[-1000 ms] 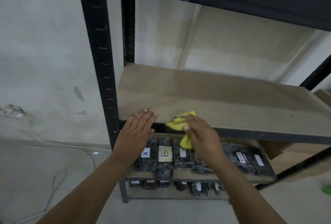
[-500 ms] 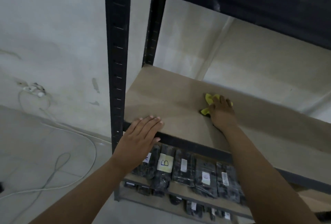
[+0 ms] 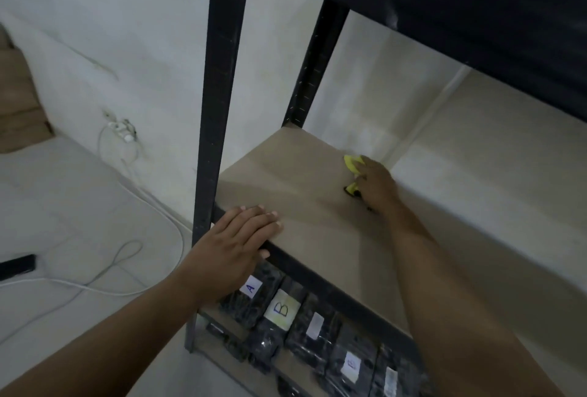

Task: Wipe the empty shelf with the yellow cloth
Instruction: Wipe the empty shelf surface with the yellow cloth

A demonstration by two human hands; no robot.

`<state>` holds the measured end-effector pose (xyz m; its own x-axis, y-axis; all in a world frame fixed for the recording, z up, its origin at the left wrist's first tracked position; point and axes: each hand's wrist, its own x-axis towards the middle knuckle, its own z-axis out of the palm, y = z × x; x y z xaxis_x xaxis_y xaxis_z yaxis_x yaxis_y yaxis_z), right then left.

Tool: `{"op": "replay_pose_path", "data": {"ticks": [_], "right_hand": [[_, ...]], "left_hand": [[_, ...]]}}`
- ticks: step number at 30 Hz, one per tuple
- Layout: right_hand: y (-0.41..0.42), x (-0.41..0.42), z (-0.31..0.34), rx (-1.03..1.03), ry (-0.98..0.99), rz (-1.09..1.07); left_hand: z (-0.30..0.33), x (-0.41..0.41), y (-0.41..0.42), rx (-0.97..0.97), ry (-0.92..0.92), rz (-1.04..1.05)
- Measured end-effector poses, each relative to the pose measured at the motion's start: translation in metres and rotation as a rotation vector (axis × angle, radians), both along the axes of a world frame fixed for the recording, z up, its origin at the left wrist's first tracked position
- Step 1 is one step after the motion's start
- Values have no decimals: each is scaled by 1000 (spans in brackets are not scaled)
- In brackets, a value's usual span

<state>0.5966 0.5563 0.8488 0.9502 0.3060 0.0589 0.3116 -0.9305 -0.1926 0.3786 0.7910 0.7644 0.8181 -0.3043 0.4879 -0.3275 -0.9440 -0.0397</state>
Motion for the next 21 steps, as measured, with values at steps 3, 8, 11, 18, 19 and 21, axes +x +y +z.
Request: {"op": "replay_pose_path", "data": {"ticks": [3,8,11,18,19,21], "right_hand": [[-3,-41,-5,126,-3,236],[-20,-99,-3,332,101,401],[-23,-84,18,602,94,164],[-12,13,19,268,59,-176],[-5,18,14,188,77,-165],[8,24,7,49,59,-145]], "left_hand": [[-1,-2,-1,-14,14,19],[-3,-6,-5,-78,7,41],[-4,-5,-6,-98,-7,34],[-6,-2,0,-85,-28,-6],[-7,-1,1,-81,-35,-12],[-9,0,3,-81,-51,-22]]}}
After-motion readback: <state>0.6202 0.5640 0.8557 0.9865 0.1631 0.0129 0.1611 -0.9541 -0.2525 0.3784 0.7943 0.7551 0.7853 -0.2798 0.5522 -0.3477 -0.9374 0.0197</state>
